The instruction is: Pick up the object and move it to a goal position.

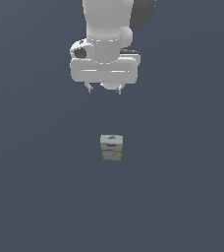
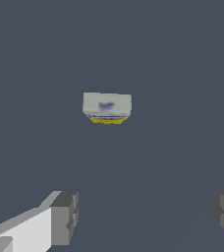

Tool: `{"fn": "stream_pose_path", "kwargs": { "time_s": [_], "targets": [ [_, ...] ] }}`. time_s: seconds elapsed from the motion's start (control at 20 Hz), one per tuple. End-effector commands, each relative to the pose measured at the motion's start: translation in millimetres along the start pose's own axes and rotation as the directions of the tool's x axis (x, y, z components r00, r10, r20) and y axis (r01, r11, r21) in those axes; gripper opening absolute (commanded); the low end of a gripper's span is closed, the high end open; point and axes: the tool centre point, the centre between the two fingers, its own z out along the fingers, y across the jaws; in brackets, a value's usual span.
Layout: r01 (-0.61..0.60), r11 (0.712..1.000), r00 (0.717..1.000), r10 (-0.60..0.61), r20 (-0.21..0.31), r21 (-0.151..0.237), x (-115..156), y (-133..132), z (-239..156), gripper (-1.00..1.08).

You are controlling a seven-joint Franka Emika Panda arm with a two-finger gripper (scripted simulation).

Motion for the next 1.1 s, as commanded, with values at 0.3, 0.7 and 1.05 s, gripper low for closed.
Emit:
{"fn": "stream_pose_path", "kwargs": {
  "time_s": [0.3, 0.7, 1.05],
  "targets": [
    [0.027, 1.000, 1.000, -0.027, 0.002, -0.004, 0.0, -0.8, 0.9, 1.00],
    [0.060, 0.998, 0.998, -0.060, 0.005, -0.008, -0.3, -1.8, 1.9, 1.00],
    [0.084, 0.996, 0.996, -0.084, 0.006, -0.008, 1.6, -2.1, 3.8, 1.00]
  ]
}}
